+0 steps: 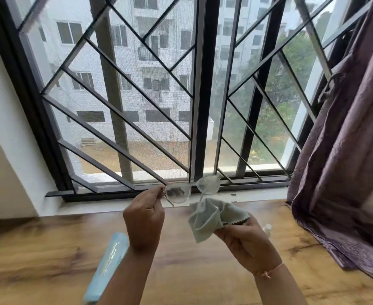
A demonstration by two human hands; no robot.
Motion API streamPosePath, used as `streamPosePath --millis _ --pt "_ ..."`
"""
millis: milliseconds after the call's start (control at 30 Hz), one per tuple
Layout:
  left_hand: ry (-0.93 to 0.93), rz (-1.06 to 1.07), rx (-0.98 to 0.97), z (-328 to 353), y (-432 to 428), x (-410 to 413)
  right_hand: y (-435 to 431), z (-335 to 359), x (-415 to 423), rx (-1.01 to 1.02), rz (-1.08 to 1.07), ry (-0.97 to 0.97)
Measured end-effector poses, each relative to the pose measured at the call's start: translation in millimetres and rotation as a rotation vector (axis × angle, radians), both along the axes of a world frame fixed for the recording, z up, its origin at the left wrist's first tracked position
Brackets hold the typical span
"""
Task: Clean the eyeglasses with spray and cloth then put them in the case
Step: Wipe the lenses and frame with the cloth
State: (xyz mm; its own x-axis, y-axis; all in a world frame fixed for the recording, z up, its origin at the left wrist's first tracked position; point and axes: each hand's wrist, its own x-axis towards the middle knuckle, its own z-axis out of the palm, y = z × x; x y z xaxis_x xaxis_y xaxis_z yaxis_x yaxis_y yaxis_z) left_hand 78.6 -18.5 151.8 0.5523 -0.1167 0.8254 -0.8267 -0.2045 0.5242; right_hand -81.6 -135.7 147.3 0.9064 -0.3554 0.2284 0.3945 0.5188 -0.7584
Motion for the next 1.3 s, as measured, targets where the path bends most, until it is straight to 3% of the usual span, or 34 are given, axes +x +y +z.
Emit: streamPosePath --millis 200,467,700,867,967,1133,1300 --pt "0.019 -0.030 -0.001 1 0 -4 -4 -14 15 0.246 -0.393 0.100" --pt "0.026 -0.114 0.020 -3 1 -9 4 2 28 0.171 -0.415 0.129" --pt "-0.007 -0.121 0.028 -1 4 -11 15 20 32 0.137 -0.572 0.196" --pt "-0.031 -0.114 0.023 2 3 -12 17 32 35 0.233 -0.658 0.236" --pt "-0.035 -0.100 0.024 5 3 -12 14 34 32 0.293 -0.635 0.245" --pt "-0.035 -0.059 0.038 9 5 -6 9 31 20 0.293 -0.376 0.158" --pt "-0.064 -0.068 0.054 7 3 -4 8 27 20 0.191 -0.410 0.180"
